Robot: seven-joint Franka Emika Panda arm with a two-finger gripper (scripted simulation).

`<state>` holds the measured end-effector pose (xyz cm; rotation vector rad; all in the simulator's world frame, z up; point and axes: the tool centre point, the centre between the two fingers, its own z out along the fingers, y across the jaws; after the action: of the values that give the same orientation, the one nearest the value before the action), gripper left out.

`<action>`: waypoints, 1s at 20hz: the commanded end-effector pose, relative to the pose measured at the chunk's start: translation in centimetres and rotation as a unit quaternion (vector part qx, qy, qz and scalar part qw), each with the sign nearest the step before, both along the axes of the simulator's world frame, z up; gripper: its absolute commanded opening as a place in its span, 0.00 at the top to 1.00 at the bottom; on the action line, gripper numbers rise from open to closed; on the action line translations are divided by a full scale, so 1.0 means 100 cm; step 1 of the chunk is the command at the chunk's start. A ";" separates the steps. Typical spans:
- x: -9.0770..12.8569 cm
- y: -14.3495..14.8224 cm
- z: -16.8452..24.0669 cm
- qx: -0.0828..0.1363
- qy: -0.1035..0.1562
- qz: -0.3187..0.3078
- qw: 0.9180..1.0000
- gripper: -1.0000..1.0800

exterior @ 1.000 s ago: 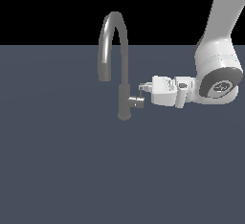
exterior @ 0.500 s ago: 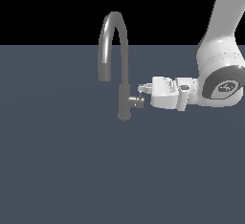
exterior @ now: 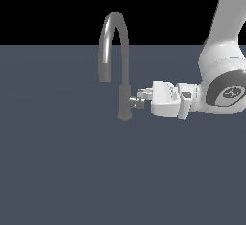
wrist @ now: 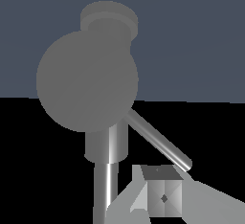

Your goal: Turn on the faucet by rotating a designated handle.

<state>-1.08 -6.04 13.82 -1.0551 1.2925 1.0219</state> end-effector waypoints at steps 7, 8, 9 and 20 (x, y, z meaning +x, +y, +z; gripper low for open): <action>-0.024 0.005 -0.037 0.003 0.011 0.002 1.000 1.00; -0.013 0.003 -0.017 0.001 -0.006 0.002 1.000 1.00; -0.014 0.003 -0.023 0.001 -0.004 0.002 1.000 1.00; -0.013 0.003 -0.052 0.003 -0.008 0.003 1.000 1.00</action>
<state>-2.45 -5.75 8.99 -1.0636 1.2699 1.0185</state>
